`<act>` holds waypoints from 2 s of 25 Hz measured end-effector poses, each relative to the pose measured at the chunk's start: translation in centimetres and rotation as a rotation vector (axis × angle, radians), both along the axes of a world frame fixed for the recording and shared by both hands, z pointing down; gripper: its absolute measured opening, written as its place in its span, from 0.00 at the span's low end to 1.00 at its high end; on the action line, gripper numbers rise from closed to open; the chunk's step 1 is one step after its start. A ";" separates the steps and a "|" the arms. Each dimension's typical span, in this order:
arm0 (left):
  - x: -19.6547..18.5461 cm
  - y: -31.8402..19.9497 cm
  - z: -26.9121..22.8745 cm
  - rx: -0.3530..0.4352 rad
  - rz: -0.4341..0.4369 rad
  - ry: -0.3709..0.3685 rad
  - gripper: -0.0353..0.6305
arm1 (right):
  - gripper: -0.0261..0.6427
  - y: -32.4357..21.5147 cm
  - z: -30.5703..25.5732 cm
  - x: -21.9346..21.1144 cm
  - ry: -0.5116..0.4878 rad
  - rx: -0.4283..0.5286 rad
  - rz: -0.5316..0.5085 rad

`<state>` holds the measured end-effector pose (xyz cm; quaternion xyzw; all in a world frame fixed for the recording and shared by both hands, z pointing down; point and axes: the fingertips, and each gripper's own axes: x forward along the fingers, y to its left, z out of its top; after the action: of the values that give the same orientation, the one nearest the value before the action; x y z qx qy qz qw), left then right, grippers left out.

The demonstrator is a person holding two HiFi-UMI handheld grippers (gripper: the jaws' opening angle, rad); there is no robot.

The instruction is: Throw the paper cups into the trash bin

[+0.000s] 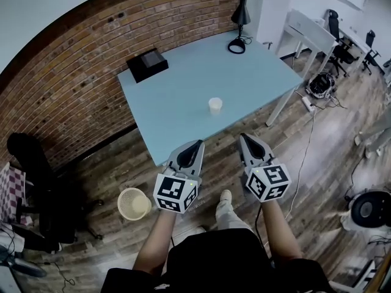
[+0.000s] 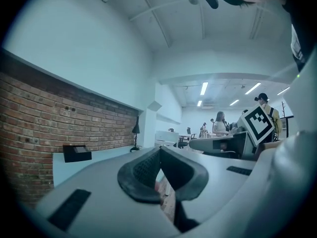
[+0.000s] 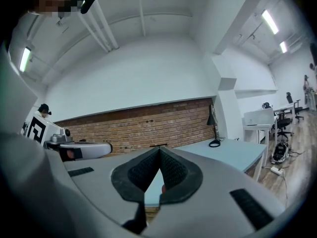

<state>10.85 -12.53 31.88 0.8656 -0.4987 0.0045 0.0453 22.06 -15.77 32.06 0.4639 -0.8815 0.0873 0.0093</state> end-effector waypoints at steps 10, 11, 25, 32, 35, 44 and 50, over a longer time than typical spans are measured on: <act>2.7 -9.2 1.0 -0.006 -0.012 -0.005 0.06 | 0.03 -9.6 0.7 2.5 -0.024 -0.015 -0.023; 2.9 -10.0 1.2 -0.009 -0.017 -0.008 0.06 | 0.03 -10.5 0.9 2.8 -0.024 -0.018 -0.026; 5.8 -19.6 1.5 -0.036 -0.076 -0.057 0.06 | 0.03 -20.4 0.8 7.3 -0.046 -0.045 -0.059; 7.0 -21.8 2.8 -0.041 -0.087 -0.101 0.06 | 0.03 -23.1 3.1 8.4 -0.051 -0.096 -0.068; 6.9 -22.5 3.6 -0.043 -0.076 -0.124 0.06 | 0.03 -23.9 4.2 7.9 -0.038 -0.119 -0.070; 5.4 -25.6 7.1 -0.097 0.015 -0.138 0.06 | 0.03 -26.0 6.0 6.5 -0.028 -0.155 0.004; 4.9 -27.6 8.8 -0.127 0.127 -0.167 0.06 | 0.03 -27.3 6.6 5.3 -0.030 -0.165 0.080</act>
<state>15.73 -40.13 40.64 0.8874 -0.4436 0.1109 0.0582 27.37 -43.06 38.63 0.4950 -0.8521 0.1669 0.0311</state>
